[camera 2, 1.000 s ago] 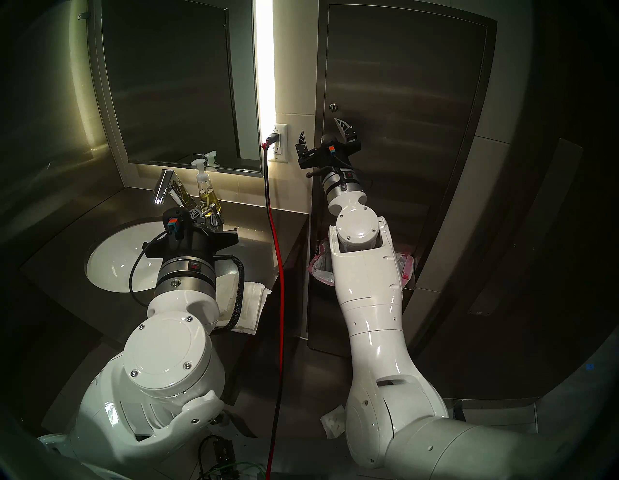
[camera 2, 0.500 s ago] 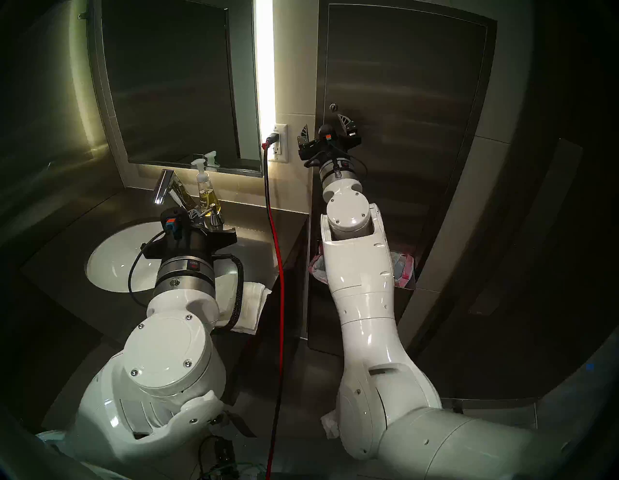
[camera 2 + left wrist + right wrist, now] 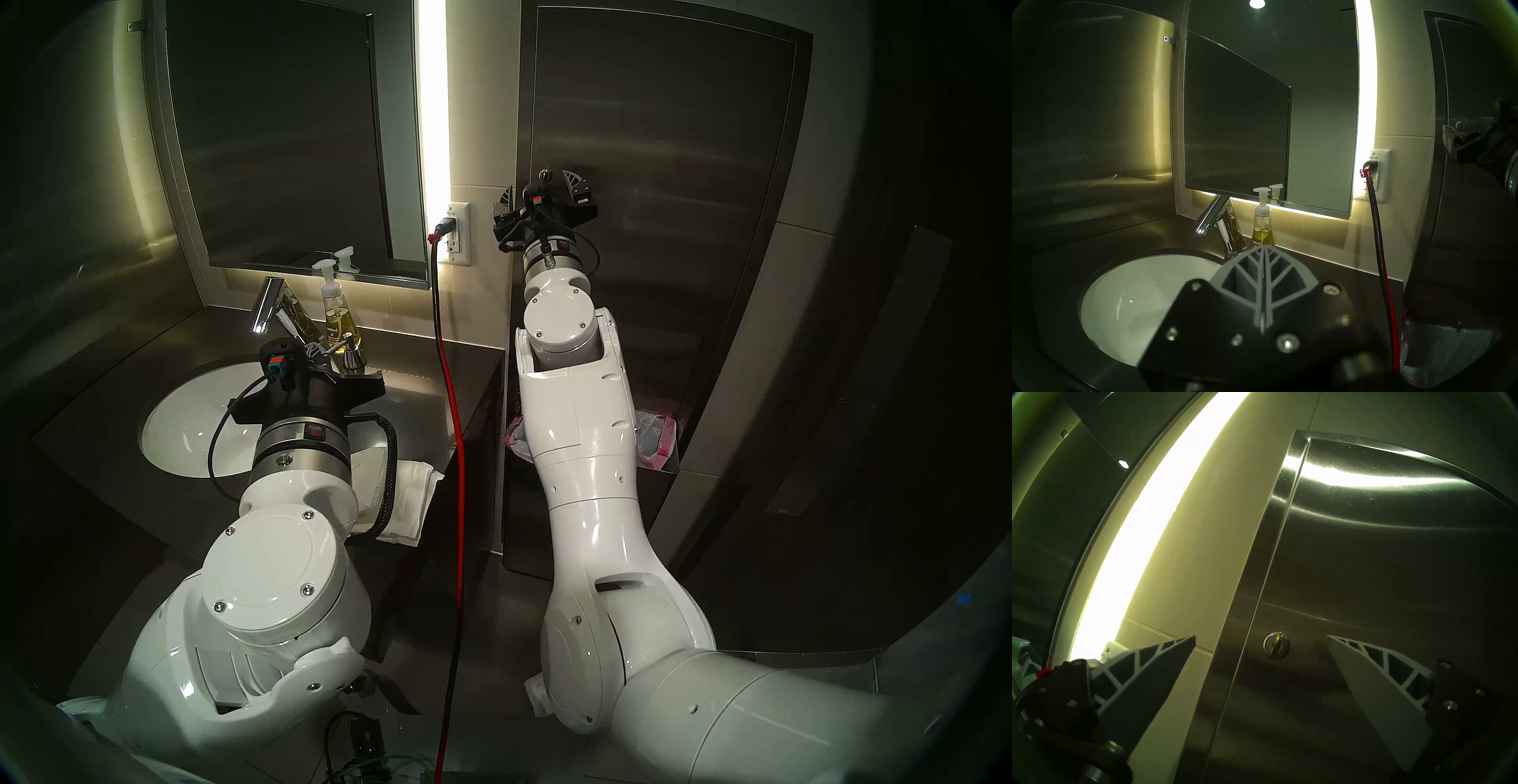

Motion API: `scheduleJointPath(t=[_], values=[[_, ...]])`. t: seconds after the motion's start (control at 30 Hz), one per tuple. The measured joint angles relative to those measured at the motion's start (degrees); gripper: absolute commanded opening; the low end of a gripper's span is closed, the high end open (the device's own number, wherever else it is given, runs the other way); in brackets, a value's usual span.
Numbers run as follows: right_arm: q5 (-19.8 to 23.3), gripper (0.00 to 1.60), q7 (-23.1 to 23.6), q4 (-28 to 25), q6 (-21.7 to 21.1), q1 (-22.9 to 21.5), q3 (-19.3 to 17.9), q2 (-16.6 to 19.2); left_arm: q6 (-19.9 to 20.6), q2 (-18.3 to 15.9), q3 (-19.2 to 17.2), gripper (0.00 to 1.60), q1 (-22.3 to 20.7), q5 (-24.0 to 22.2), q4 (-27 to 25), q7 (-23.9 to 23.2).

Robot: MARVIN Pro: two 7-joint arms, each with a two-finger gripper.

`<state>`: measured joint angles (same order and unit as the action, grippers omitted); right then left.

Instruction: Twist key and open towel dispenser

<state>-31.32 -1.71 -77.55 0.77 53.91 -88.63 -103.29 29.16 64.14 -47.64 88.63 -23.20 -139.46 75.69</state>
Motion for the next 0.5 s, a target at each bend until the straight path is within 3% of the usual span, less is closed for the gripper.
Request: scheduleJointPath(t=[0.1,0.17,0.23,0.3,0.33,0.4,0.5], values=[[-0.5,1.46,-0.7,0.6,-0.8,-0.5,0.0,-0.2,0.0,-0.1,0.1,0.21,-0.2,-0.4,0.0,0.1],[-0.7,1.22,-1.1,0.9,-1.3,-0.8,-0.1,-0.2,-0.1,-0.1,0.2,0.21,-0.4,-0.6,0.0,0.2],[-1.0,0.78,-1.5,1.4,-1.8,-1.1,-0.1,-0.3,-0.1,-0.1,0.3,0.21,-0.5,-0.8,0.0,0.2],[-1.3,0.69,-2.1,2.0,-2.4,-1.4,-0.2,-0.4,-0.1,-0.2,0.4,0.21,-0.7,-1.0,0.0,0.3],[-1.4,0.50,-2.2,2.2,-2.5,-1.5,-0.2,-0.4,-0.1,-0.2,0.4,0.21,-0.8,-1.1,0.0,0.3],[-1.7,0.43,-2.6,2.8,-3.0,-1.8,-0.3,-0.5,-0.2,-0.2,0.6,0.21,-1.0,-1.3,0.0,0.3],[-2.1,0.56,-3.4,3.7,-3.7,-2.2,-0.4,-0.5,-0.2,-0.3,0.7,0.21,-1.2,-1.7,0.0,0.4]])
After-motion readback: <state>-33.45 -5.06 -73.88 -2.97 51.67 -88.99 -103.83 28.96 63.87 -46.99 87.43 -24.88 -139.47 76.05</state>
